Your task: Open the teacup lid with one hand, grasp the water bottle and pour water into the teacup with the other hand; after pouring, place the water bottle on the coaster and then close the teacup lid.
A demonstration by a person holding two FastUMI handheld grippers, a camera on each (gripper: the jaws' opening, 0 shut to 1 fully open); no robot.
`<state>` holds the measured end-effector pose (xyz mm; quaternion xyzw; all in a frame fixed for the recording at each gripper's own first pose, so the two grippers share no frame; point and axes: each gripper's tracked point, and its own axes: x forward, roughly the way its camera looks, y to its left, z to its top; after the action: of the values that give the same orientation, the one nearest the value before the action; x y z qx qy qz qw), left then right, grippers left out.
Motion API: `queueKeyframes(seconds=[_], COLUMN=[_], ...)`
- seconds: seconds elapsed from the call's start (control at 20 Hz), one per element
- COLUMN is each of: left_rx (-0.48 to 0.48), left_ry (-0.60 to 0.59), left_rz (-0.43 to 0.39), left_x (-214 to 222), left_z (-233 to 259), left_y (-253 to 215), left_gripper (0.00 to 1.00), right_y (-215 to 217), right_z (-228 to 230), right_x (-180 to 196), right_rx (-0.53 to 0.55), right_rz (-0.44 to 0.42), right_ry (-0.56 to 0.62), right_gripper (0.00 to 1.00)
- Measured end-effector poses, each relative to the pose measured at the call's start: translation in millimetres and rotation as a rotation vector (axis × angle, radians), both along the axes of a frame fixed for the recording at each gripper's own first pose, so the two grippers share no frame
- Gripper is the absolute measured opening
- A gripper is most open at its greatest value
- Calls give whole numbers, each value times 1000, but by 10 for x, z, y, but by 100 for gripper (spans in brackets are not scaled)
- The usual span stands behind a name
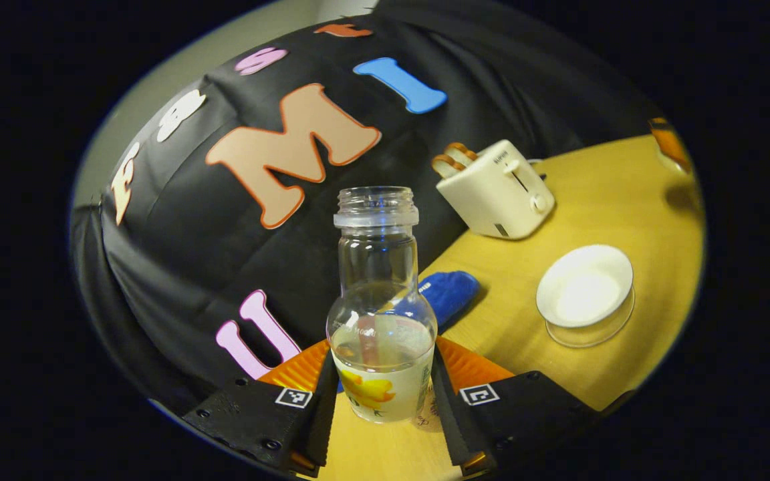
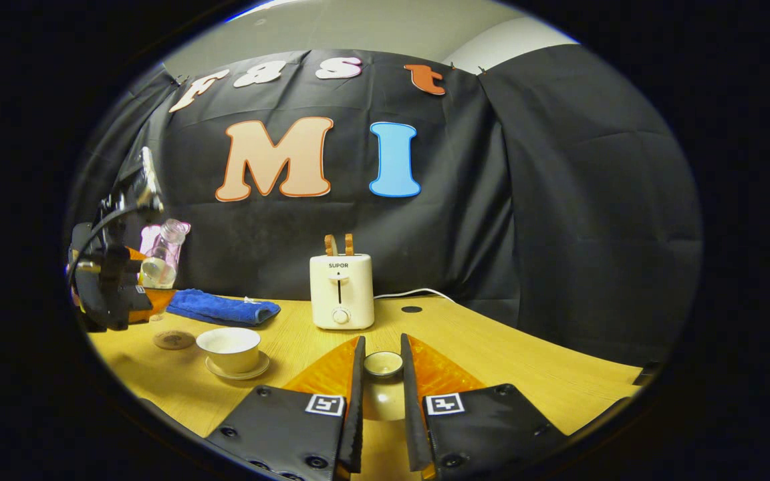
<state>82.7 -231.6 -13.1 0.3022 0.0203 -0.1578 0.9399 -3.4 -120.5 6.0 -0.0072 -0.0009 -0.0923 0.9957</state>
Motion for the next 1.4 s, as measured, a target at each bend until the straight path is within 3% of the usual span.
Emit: queueKeyframes(seconds=[0.2, 0.35, 1.4], left_rx=[-297, -422, -488], left_ry=[92, 135, 219], left_rz=[11, -5, 34], left_x=[5, 63, 211], left_z=[8, -27, -411], left_y=[73, 57, 139], left_gripper=[64, 65, 71], right_y=[3, 1, 5], right_z=[-4, -4, 2], right_x=[-1, 2, 1], right_rx=[0, 0, 0], right_rz=[0, 0, 0], right_ry=[0, 0, -1], right_gripper=[30, 30, 30])
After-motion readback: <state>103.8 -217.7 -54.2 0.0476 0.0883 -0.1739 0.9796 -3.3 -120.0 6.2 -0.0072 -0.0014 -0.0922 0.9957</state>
